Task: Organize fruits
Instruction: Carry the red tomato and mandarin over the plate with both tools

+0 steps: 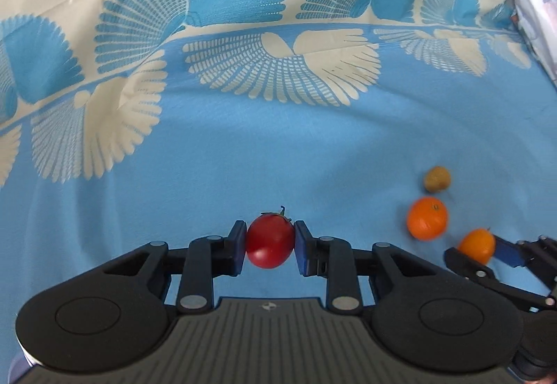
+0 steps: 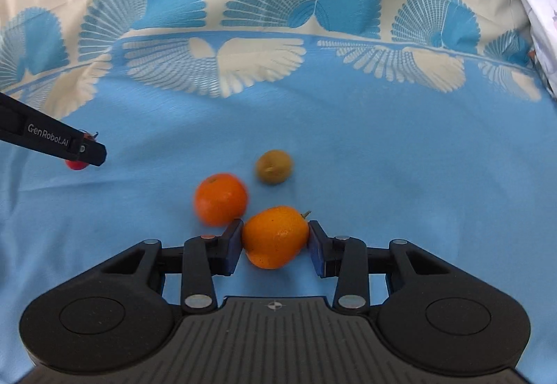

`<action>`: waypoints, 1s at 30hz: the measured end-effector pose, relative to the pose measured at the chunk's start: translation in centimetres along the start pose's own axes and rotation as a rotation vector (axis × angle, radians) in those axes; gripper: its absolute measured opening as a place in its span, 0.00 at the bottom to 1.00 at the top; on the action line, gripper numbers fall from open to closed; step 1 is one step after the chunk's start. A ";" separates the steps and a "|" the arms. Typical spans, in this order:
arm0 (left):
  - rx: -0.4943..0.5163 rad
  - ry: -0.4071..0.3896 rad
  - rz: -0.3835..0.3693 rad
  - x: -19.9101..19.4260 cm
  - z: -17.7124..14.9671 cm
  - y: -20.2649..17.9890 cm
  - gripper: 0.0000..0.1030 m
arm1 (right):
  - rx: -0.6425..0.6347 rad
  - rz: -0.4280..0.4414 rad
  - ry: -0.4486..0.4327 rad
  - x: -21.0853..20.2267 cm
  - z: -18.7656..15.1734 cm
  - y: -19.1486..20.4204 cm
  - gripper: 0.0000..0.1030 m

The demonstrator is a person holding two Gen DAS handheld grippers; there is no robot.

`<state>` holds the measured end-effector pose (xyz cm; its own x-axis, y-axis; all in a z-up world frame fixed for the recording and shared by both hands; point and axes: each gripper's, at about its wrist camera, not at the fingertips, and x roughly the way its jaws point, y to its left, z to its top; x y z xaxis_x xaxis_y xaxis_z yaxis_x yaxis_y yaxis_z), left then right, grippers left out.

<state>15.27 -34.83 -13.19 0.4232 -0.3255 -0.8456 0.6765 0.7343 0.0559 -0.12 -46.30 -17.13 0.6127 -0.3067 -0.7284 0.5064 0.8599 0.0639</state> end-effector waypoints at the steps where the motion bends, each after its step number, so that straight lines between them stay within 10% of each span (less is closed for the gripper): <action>1: -0.013 0.001 -0.005 -1.4 -0.8 0.1 0.31 | 0.015 0.004 0.005 -0.9 -0.5 0.2 0.40; 14: -0.130 -0.027 0.021 -20.5 -9.9 3.9 0.31 | 0.006 0.092 -0.142 -19.2 -2.5 3.4 0.40; 30: -0.256 -0.082 0.132 -35.3 -23.4 9.9 0.31 | -0.163 0.347 -0.149 -33.9 -8.6 14.7 0.40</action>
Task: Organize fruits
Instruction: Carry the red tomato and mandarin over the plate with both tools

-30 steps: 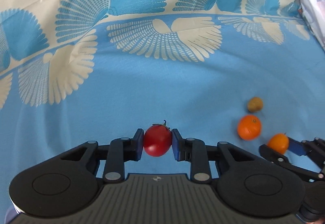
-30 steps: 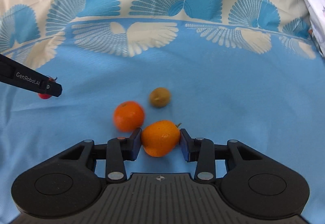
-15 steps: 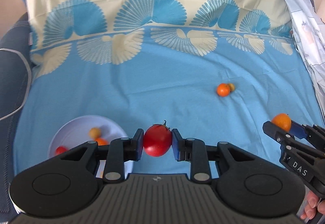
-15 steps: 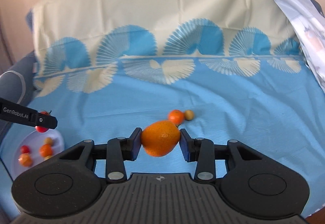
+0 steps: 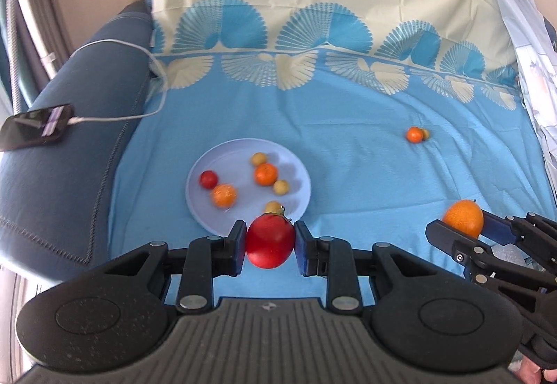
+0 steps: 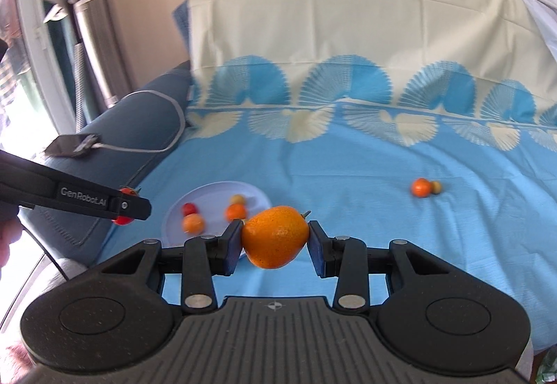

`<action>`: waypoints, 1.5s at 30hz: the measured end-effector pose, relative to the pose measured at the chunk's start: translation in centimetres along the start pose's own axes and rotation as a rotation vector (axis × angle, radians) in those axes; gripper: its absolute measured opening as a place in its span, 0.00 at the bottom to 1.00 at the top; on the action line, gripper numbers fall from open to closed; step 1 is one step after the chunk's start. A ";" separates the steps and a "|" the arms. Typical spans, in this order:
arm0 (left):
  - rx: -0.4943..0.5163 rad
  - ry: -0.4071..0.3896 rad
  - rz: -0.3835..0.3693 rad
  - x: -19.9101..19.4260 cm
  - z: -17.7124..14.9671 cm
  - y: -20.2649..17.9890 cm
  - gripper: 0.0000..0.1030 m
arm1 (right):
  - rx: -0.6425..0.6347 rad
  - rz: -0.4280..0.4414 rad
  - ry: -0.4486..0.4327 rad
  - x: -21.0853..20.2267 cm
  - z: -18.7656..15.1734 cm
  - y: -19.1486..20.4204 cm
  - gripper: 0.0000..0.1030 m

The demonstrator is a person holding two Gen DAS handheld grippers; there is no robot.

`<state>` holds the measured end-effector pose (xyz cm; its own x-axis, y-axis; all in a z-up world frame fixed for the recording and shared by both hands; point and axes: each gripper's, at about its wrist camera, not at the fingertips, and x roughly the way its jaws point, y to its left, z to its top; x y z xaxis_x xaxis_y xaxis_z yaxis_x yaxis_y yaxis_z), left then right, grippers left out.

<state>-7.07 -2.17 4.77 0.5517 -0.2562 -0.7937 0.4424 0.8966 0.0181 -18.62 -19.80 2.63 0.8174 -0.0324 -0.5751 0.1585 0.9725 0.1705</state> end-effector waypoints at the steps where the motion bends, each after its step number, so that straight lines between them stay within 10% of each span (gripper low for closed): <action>1: -0.010 -0.005 0.005 -0.5 -0.6 0.5 0.31 | -0.013 0.006 0.000 -0.4 -0.2 0.7 0.40; 45: -0.089 -0.008 0.010 -2.0 -3.2 4.1 0.31 | -0.101 -0.018 -0.016 -3.0 -0.9 4.9 0.40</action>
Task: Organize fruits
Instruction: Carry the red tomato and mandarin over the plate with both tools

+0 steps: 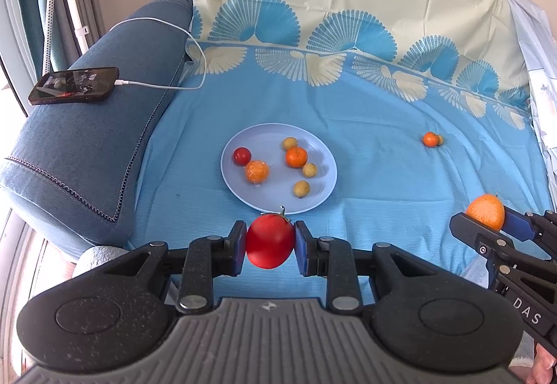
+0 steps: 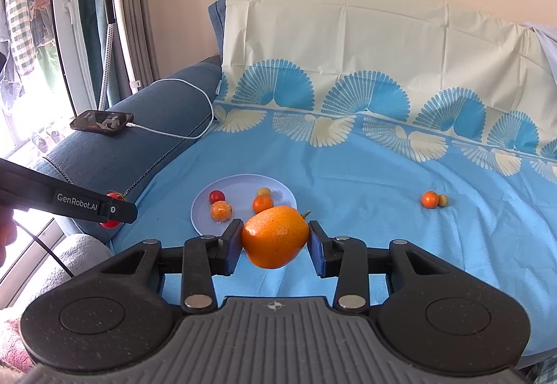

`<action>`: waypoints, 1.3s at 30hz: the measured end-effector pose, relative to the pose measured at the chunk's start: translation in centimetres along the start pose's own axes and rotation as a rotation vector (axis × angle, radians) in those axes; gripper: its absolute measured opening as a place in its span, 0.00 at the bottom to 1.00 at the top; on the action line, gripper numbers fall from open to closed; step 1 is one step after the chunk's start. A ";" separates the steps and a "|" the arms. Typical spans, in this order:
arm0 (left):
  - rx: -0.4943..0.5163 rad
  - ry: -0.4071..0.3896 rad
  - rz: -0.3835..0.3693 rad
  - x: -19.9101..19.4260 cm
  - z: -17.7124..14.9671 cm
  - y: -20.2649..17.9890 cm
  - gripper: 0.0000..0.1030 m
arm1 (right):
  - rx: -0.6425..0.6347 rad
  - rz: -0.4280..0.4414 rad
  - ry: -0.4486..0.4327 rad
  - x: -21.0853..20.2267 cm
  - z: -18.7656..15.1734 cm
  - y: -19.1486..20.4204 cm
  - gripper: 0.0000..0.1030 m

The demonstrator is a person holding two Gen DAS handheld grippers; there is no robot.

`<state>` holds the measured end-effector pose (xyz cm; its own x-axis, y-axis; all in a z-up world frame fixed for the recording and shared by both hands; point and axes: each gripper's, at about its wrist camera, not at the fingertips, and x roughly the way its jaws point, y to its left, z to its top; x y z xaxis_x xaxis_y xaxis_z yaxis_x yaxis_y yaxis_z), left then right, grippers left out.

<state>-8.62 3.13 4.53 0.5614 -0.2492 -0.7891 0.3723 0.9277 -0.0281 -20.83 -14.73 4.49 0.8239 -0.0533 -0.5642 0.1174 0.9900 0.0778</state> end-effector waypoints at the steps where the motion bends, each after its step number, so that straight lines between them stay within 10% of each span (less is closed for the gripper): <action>1: -0.001 0.002 0.000 0.1 0.0 0.0 0.31 | 0.000 0.000 0.002 0.1 0.0 0.0 0.40; 39: -0.072 0.086 0.096 12.8 8.5 3.6 0.31 | -0.042 0.042 0.108 14.6 3.8 0.5 0.40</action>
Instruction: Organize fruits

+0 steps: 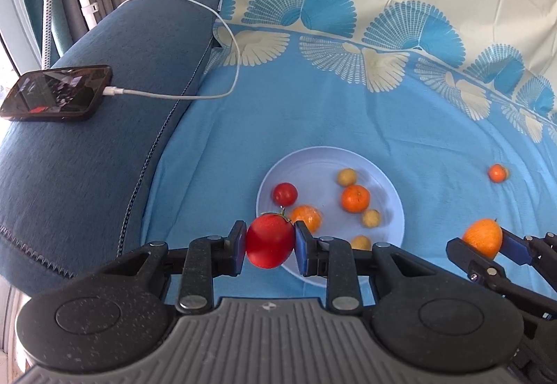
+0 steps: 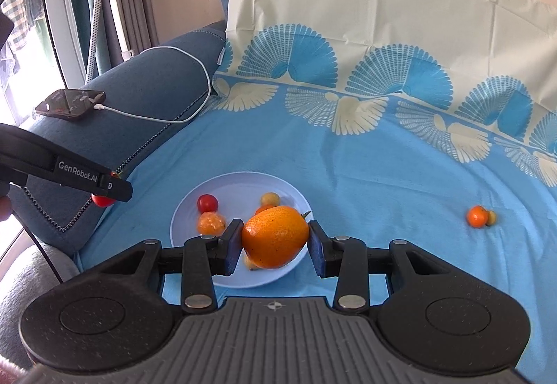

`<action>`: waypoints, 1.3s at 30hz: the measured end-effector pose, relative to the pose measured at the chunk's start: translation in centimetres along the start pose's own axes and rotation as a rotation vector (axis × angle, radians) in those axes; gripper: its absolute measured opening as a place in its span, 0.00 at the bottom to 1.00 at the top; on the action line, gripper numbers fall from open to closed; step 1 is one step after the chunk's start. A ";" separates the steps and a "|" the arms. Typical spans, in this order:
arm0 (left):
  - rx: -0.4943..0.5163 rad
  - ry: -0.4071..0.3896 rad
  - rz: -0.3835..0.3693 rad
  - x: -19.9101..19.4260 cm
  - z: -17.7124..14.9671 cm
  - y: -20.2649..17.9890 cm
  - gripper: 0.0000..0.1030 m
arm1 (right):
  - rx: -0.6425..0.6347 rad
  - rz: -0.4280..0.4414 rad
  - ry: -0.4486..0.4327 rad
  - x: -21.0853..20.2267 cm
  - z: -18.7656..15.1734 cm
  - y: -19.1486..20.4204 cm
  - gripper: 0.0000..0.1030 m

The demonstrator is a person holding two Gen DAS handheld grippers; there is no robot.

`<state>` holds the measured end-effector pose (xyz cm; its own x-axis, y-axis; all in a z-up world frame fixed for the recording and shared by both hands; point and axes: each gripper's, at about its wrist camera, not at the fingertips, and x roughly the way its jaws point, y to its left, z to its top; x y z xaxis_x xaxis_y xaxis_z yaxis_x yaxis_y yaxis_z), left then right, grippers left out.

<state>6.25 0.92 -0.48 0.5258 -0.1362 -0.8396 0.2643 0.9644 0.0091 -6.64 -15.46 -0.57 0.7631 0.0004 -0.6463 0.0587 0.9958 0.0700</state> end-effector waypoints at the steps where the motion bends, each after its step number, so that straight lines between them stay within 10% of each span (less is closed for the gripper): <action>1: 0.002 0.004 0.005 0.6 0.3 -0.1 0.31 | -0.005 0.000 0.004 0.7 0.1 0.0 0.40; 27: 0.095 0.096 0.038 13.6 2.9 -2.9 0.32 | -0.081 0.074 0.143 13.2 -0.1 0.5 0.40; 29: 0.091 0.092 0.039 13.6 3.1 -2.8 0.49 | -0.088 0.083 0.144 13.4 -0.1 0.7 0.41; 31: 0.074 0.066 0.040 13.0 3.2 -2.4 0.97 | -0.094 0.104 0.138 13.5 0.0 0.7 0.44; 39: 0.065 0.015 0.061 7.3 1.8 -1.0 1.00 | -0.100 0.089 0.103 10.0 0.4 0.9 0.90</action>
<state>11.28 -1.43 -5.58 0.5300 -0.0740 -0.8447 0.2844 0.9540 0.0949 1.34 -14.58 -6.67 0.6920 0.0937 -0.7158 -0.0747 0.9955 0.0580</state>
